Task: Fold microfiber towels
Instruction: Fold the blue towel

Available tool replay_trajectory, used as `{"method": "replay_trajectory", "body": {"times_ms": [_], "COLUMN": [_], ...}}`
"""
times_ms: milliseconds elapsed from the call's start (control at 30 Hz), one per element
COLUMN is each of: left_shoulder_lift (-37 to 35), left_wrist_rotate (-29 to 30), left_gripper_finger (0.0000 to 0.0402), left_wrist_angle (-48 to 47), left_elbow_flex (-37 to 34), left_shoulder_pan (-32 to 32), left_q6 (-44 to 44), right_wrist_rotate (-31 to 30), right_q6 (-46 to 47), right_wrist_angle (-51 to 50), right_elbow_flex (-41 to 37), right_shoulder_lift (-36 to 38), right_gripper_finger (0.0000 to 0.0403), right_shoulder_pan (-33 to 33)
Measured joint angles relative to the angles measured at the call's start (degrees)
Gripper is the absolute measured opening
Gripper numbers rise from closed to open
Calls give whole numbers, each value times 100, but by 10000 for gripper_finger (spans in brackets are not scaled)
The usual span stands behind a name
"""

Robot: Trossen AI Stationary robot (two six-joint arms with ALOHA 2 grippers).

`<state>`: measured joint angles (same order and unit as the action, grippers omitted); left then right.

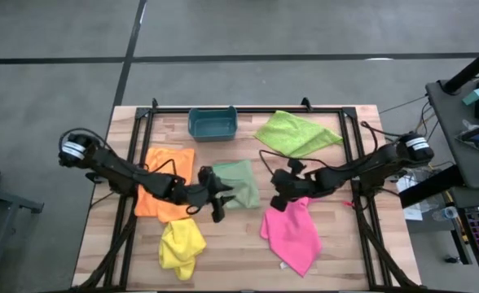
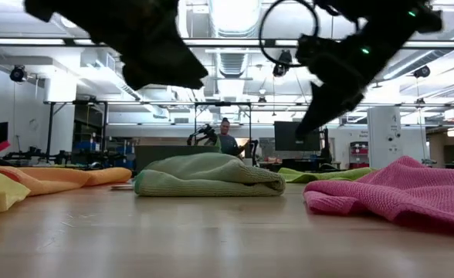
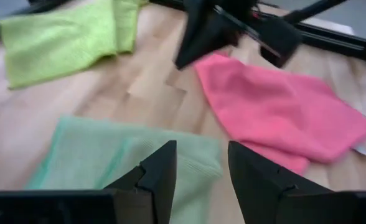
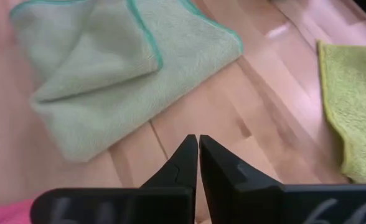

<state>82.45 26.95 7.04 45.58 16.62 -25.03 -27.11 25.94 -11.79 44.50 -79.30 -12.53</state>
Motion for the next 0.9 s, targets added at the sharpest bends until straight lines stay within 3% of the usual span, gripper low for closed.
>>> {"method": "replay_trajectory", "body": {"times_ms": [400,767,900], "left_shoulder_lift": [1259,2110,2134], "left_wrist_rotate": [-819,-896,-1440], "left_gripper_finger": [129,129,114], "left_wrist_angle": [-48,-222,-220], "left_elbow_flex": [670,1010,1010], "left_shoulder_pan": [-1169,-1390,-1360], "left_q6": [480,591,441], "right_wrist_rotate": [23,22,22], "right_q6": [-198,-197,-206], "right_wrist_angle": [2254,2610,2594], "right_elbow_flex": [-1361,-1572,-1578], "right_shoulder_lift": [927,841,813], "right_gripper_finger": [9,9,9], "right_shoulder_pan": [-553,-801,-825]}}
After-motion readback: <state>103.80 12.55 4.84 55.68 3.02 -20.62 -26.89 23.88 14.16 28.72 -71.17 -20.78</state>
